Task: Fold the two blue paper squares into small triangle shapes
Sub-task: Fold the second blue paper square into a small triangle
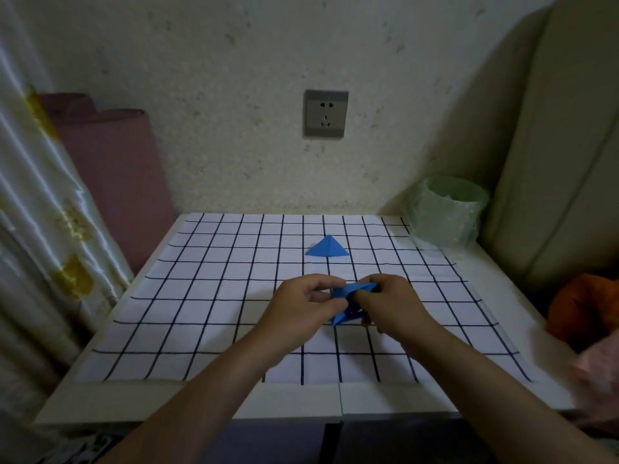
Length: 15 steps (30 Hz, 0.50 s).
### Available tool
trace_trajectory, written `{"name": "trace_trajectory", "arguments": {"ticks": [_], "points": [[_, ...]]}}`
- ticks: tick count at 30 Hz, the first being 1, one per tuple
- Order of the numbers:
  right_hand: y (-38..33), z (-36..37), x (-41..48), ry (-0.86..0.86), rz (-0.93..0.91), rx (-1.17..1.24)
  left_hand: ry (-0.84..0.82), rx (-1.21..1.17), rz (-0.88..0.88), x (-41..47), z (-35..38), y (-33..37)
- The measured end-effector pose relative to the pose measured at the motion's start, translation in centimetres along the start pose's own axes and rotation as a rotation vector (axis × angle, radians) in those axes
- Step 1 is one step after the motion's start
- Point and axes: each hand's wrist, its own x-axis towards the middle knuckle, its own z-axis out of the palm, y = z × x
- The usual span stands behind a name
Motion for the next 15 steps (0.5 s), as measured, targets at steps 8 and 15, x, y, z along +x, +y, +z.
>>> {"name": "trace_trajectory", "arguments": {"ticks": [8,15], "points": [[0.20,0.05,0.24,0.001,-0.042,-0.001,-0.087,-0.143,-0.072,0.11,-0.44,0.27],[-0.29,0.08,0.20,-0.060,-0.017,0.054,-0.111,-0.180,-0.055,0.12,-0.77,0.05]]}}
